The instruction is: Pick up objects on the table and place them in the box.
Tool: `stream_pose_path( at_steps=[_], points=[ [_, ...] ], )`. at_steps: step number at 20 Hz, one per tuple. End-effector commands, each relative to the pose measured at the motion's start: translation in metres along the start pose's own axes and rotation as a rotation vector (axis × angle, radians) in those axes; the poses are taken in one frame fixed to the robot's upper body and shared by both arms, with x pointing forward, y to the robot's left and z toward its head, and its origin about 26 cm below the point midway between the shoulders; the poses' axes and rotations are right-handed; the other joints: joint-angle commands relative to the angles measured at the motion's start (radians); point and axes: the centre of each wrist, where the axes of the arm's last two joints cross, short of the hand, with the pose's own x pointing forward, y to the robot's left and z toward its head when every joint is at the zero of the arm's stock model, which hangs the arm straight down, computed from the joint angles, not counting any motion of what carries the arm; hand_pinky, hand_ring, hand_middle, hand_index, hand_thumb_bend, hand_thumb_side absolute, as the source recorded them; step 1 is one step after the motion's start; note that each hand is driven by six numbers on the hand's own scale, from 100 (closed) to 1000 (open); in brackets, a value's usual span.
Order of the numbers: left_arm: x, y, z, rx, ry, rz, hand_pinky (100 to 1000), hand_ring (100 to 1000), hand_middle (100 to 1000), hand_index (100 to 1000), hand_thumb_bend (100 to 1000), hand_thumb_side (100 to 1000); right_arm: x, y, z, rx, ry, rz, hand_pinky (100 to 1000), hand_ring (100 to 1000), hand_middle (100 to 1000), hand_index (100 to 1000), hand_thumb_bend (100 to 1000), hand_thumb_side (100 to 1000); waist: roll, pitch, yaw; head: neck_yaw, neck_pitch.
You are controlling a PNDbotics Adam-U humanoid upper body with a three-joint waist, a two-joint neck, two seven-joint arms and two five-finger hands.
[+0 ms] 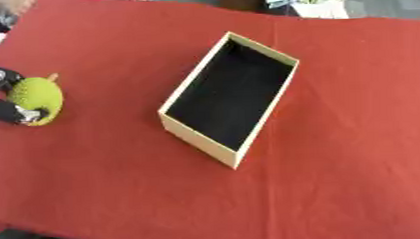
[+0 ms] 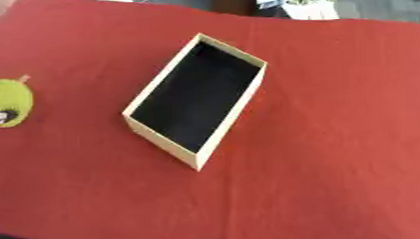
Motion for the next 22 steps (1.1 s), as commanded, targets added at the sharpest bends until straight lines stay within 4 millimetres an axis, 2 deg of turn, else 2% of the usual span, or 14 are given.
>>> stream_pose_path(
  at_steps=[1,2,3,4,7,8,9,12,14,18,22],
  points=[
    [0.007,0.015,0.009,0.047,-0.046,0.009,500,600,559,705,215,100,0.004,-0.006,-0.006,-0.012,-0.021,0.011,818,857,853,857,100,884,0.003,-0.016,0.0,-0.005,-0.004],
    [0.011,0.016,0.011,0.05,-0.064,0.013,514,605,564,709,201,100,0.004,-0.006,-0.006,-0.013,-0.019,0.012,818,857,853,857,100,884,0.003,-0.016,0.001,-0.005,-0.004],
    [0.015,0.018,0.013,0.055,-0.08,0.013,537,612,572,715,148,100,0.004,-0.006,-0.005,-0.013,-0.017,0.012,818,857,852,857,100,886,0.003,-0.016,0.001,-0.007,-0.004],
    [0.019,0.02,0.017,0.065,-0.096,0.011,496,592,557,703,100,100,0.003,-0.006,-0.005,-0.013,-0.015,0.013,818,857,852,857,100,887,0.003,-0.015,0.002,-0.008,-0.003],
    [0.032,0.03,0.027,0.121,-0.126,-0.013,404,529,518,667,100,100,0.003,-0.006,-0.005,-0.015,-0.014,0.014,818,857,852,856,100,884,0.003,-0.016,0.005,-0.014,0.0],
    [0.036,0.032,0.03,0.145,-0.13,-0.024,404,529,518,667,100,100,0.003,-0.006,-0.005,-0.015,-0.015,0.014,818,857,852,856,100,884,0.003,-0.016,0.005,-0.016,0.001],
    [0.04,0.036,0.034,0.176,-0.133,-0.038,364,484,483,636,100,100,0.003,-0.006,-0.005,-0.015,-0.015,0.014,818,857,852,856,100,884,0.003,-0.016,0.006,-0.019,0.002],
    [0.055,0.044,0.043,0.275,-0.151,-0.092,346,464,462,611,100,100,0.003,-0.006,-0.005,-0.016,-0.015,0.015,818,857,852,856,100,884,0.003,-0.017,0.008,-0.021,0.003],
    [0.066,0.049,0.05,0.337,-0.18,-0.13,253,419,418,574,100,100,0.003,-0.006,-0.005,-0.018,-0.015,0.015,818,857,851,857,100,885,0.002,-0.017,0.009,-0.02,0.003],
    [0.098,0.056,0.068,0.463,-0.318,-0.196,247,418,412,570,100,100,0.003,-0.007,-0.006,-0.02,-0.017,0.016,818,857,852,856,100,883,0.001,-0.017,0.01,-0.02,0.002],
    [0.138,0.064,0.086,0.547,-0.51,-0.244,283,434,423,583,100,100,0.004,-0.006,-0.008,-0.022,-0.026,0.013,819,858,851,856,100,877,0.0,-0.021,0.011,-0.018,0.006]
  ],
)
